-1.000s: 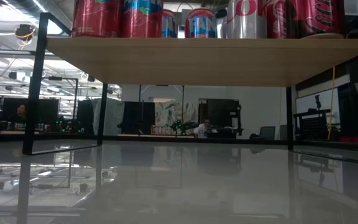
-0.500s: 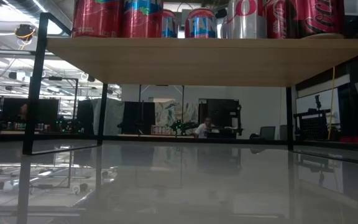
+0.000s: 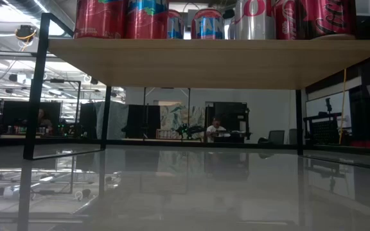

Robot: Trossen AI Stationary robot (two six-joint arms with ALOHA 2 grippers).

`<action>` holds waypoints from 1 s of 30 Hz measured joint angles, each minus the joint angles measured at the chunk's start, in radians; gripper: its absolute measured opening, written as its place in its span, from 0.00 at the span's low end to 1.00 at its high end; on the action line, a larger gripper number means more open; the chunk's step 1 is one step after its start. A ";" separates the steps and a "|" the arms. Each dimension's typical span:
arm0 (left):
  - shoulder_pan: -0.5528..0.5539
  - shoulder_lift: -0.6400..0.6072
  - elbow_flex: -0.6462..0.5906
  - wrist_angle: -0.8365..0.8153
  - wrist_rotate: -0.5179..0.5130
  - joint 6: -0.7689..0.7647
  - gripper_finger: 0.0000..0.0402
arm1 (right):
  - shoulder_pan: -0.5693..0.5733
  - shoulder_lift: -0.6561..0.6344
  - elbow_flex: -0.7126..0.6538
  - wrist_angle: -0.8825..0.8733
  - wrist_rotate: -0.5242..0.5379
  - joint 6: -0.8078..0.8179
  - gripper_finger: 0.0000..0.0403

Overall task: Place canned beverage on shelf
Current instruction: Put the red soda can on the shelf

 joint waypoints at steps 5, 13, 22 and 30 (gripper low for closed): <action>0.000 0.000 0.000 0.000 0.000 0.000 0.84 | 0.001 0.001 0.051 0.025 -0.069 0.005 0.75; 0.000 0.000 0.000 0.000 0.000 0.002 0.84 | 0.000 0.001 0.139 0.068 -0.190 0.077 0.75; 0.000 0.000 0.000 0.000 0.000 0.002 0.84 | -0.001 0.006 0.365 0.091 -0.176 0.100 0.75; 0.000 0.000 0.000 0.000 0.000 0.002 0.84 | -0.001 0.073 0.606 0.085 -0.068 0.097 0.75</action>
